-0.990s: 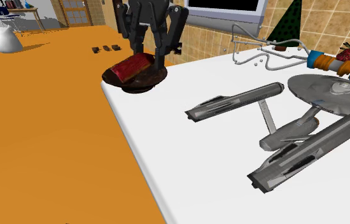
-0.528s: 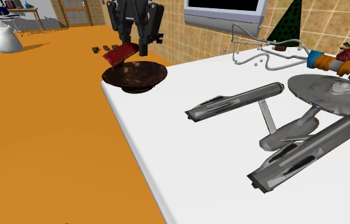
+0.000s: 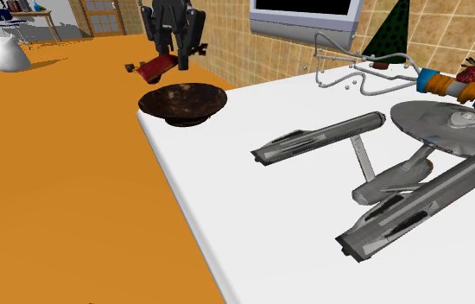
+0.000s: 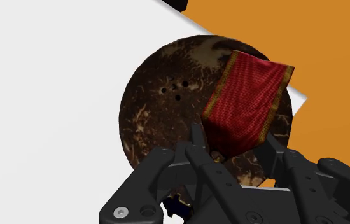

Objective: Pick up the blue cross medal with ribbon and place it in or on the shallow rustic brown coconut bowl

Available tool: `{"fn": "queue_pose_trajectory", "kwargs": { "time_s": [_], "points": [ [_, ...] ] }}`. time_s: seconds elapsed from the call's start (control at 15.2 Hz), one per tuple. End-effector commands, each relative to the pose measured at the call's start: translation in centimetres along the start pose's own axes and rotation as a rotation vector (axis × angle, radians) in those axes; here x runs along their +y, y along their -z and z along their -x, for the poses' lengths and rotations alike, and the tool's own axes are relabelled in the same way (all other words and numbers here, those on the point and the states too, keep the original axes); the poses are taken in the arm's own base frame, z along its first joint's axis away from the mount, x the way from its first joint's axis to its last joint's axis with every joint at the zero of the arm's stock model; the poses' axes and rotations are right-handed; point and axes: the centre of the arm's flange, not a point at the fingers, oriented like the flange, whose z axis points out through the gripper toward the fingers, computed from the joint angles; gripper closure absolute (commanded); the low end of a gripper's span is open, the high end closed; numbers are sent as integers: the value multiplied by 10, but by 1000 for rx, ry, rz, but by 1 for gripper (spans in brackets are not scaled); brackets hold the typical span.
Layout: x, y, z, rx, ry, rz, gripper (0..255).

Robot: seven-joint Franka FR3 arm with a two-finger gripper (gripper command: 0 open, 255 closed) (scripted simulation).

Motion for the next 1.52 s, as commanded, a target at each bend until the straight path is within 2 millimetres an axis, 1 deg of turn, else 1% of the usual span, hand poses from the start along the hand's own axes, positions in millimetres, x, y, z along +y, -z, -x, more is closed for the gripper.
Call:
{"fn": "queue_pose_trajectory", "kwargs": {
  "time_s": [0.0, 0.66, 1.19, 1.25, 1.45],
  "points": [
    [-2, -10, -2, 1, 0, 0, 255],
    [-1, -62, -10, 1, 0, 0, 255],
    [-1, -64, -10, 1, 0, 0, 255],
    [-1, -64, -10, 1, 0, 0, 0],
    [-2, -64, -10, 1, 0, 0, 0]
  ]
}}
